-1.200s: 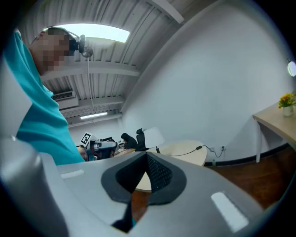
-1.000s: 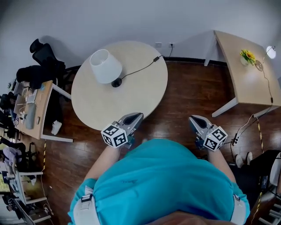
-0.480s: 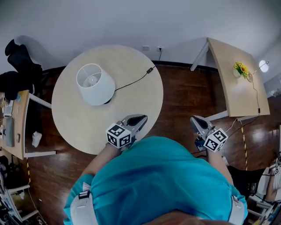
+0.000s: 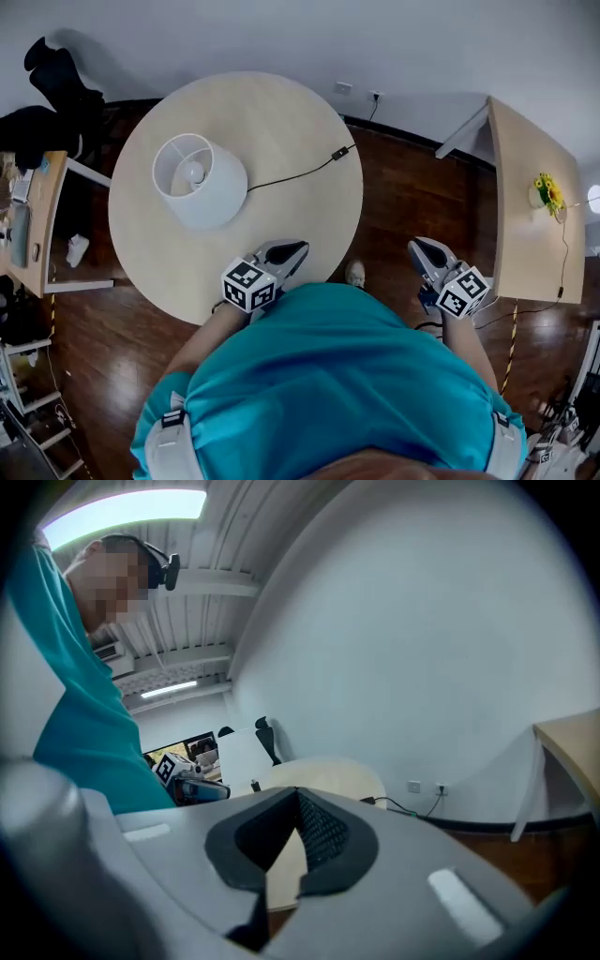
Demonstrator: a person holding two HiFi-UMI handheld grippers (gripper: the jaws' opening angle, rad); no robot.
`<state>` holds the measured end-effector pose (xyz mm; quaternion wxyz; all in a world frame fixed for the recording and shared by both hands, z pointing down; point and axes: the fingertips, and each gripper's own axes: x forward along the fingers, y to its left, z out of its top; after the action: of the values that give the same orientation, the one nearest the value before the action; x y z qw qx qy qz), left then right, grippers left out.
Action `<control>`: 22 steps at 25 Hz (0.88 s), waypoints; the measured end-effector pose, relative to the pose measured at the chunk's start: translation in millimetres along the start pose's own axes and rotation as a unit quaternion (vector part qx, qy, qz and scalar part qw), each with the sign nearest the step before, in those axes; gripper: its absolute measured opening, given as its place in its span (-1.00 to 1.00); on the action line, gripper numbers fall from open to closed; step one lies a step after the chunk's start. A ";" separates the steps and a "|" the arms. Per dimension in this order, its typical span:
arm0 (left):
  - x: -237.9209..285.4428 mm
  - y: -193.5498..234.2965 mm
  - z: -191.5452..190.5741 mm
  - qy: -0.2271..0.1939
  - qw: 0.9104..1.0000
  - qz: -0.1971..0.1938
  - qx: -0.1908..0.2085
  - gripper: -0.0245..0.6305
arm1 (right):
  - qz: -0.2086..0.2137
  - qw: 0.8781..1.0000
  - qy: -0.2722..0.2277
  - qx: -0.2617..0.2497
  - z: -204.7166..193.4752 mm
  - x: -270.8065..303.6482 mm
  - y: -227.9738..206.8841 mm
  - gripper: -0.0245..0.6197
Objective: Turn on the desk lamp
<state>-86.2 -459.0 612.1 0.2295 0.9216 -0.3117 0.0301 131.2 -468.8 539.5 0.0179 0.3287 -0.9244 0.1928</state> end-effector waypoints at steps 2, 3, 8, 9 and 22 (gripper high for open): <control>42.1 3.1 1.0 0.007 0.999 0.037 0.023 -0.60 | 0.028 1.000 -0.003 -0.014 11.3 -7.1 -45.8 -0.92; 68.8 4.7 2.5 0.012 0.998 0.059 0.035 -0.60 | 0.039 0.999 -0.006 -0.015 15.5 -13.8 -75.1 -0.92; 182.0 22.0 -6.2 0.064 0.982 0.151 0.096 -0.60 | 0.098 0.995 -0.024 0.006 7.7 -32.0 -199.5 -0.92; 204.9 27.8 -14.3 0.087 0.976 0.161 0.118 -0.60 | 0.106 0.994 -0.029 0.013 4.1 -34.6 -220.8 -0.92; 387.9 215.7 -119.5 0.380 0.821 0.149 0.399 -0.24 | 0.064 0.991 -0.005 0.119 -66.1 20.0 -338.6 -0.92</control>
<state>109.2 -774.7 883.0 -0.0658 0.7904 -0.2942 0.5332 317.4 -696.7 720.5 -0.0385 0.2700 -0.9139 0.3007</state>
